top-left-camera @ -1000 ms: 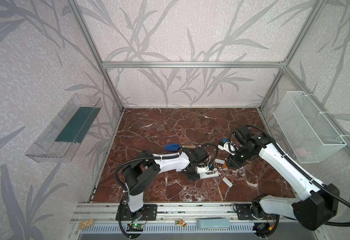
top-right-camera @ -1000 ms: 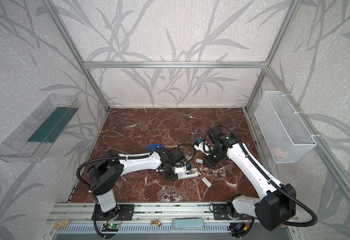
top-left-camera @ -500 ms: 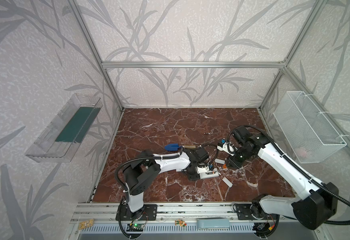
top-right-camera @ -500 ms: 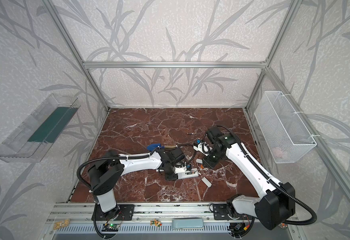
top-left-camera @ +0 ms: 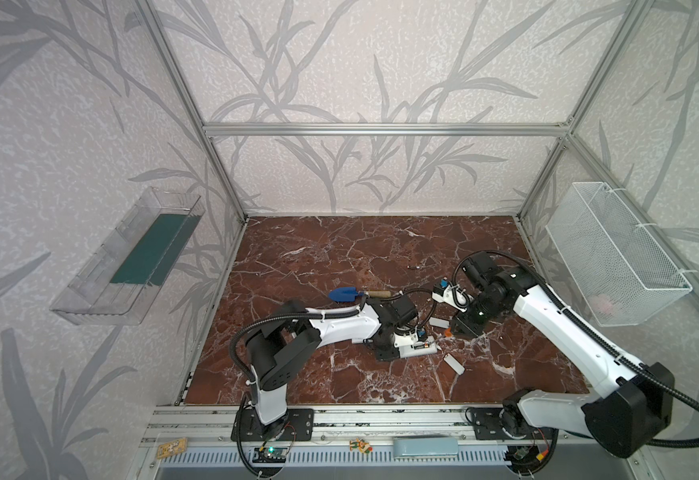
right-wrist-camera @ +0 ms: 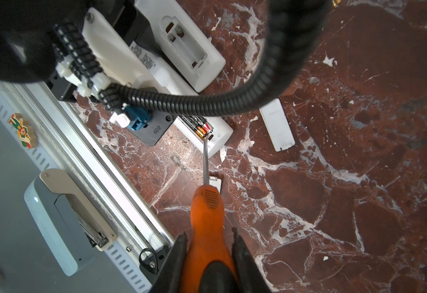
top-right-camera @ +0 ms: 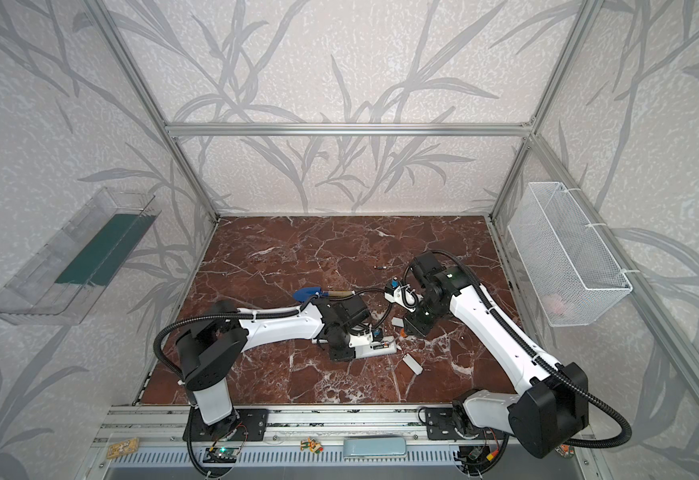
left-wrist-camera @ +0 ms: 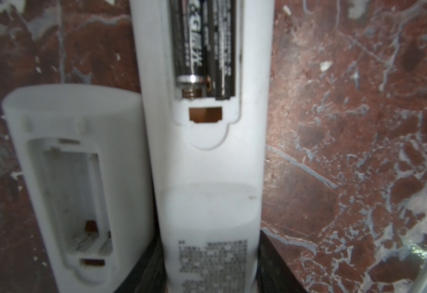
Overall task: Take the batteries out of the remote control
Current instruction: 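Pry the nearer AA battery upward with the screwdriver tip, right gripper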
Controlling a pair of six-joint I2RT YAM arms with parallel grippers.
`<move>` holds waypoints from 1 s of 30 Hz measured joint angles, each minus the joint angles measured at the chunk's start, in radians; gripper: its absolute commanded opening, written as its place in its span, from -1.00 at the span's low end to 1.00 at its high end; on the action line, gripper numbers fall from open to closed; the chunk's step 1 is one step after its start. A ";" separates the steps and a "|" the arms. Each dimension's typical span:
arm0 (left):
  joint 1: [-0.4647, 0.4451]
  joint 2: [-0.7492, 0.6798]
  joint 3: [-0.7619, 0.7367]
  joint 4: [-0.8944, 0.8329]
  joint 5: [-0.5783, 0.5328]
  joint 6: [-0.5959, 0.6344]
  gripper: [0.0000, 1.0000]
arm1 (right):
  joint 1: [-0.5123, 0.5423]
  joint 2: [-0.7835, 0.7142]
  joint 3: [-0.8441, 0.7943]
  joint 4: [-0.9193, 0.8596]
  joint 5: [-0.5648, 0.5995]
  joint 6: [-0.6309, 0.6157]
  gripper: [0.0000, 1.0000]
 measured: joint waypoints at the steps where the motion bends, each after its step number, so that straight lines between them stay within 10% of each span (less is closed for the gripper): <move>1: 0.000 0.000 0.000 0.000 0.000 0.000 -0.79 | 0.012 -0.002 0.000 -0.001 0.011 -0.009 -1.00; 30: -0.001 0.010 0.012 -0.013 -0.002 -0.002 -0.80 | 0.130 -0.053 -0.018 -0.002 0.129 -0.129 -1.00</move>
